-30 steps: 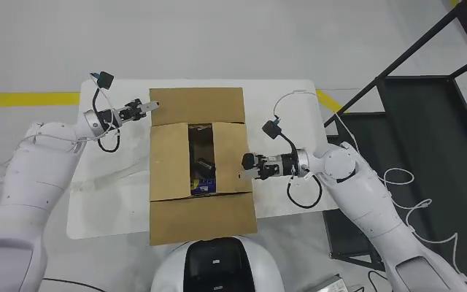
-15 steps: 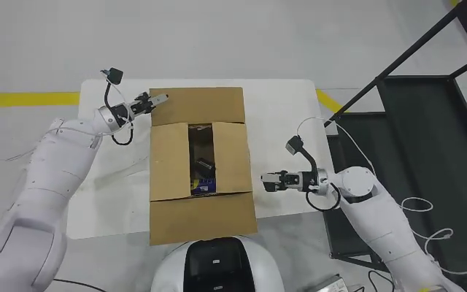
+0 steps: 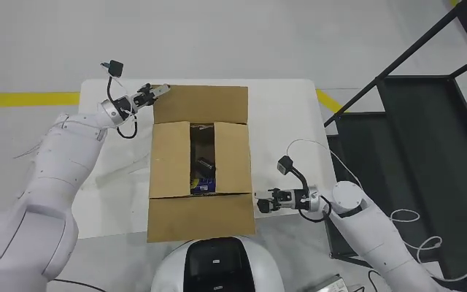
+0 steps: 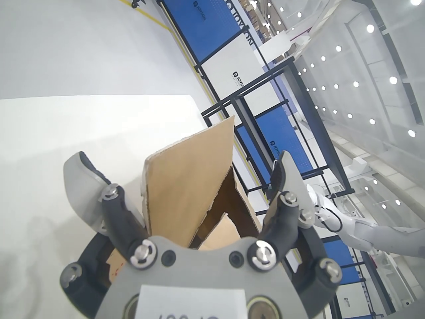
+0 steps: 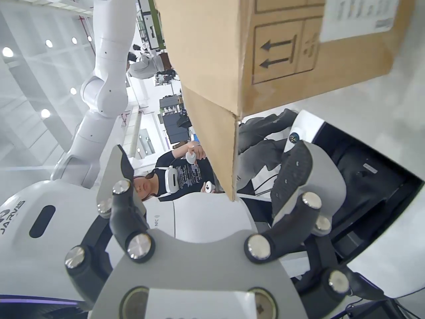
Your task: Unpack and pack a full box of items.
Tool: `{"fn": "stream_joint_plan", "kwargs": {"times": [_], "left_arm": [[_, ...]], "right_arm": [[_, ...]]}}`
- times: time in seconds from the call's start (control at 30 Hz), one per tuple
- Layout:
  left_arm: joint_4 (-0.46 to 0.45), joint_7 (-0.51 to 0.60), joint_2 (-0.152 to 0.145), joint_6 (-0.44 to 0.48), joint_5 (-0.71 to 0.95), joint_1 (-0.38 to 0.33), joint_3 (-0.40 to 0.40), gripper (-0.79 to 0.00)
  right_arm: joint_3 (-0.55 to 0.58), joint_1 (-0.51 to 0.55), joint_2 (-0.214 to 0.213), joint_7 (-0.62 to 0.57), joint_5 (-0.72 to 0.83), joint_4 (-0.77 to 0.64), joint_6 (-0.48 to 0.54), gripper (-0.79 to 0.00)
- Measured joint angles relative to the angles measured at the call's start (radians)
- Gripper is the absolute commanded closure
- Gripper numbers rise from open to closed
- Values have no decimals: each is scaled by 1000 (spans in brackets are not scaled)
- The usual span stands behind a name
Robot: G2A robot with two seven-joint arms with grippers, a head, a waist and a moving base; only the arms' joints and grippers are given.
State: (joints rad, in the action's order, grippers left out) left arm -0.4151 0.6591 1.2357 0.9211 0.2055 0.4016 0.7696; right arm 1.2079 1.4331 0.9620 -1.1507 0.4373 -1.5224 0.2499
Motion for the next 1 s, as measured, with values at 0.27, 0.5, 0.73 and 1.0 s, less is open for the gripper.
{"fn": "stream_joint_plan", "kwargs": {"times": [0.27,0.5,0.73,1.0], "left_arm": [[6,170,-8,66,93,-4,30,-785],[-121,200,-58,40,78,41,11,-785],[-338,238,-157,2,43,119,-50,-785],[-479,252,-261,-12,77,161,-82,-785]], "right_arm": [[-57,8,11,-42,77,-38,2,-785],[-53,-23,17,-55,131,-44,42,-785],[-50,-81,24,-37,140,-50,79,-785],[-17,-134,27,-6,153,-21,111,-785]]}}
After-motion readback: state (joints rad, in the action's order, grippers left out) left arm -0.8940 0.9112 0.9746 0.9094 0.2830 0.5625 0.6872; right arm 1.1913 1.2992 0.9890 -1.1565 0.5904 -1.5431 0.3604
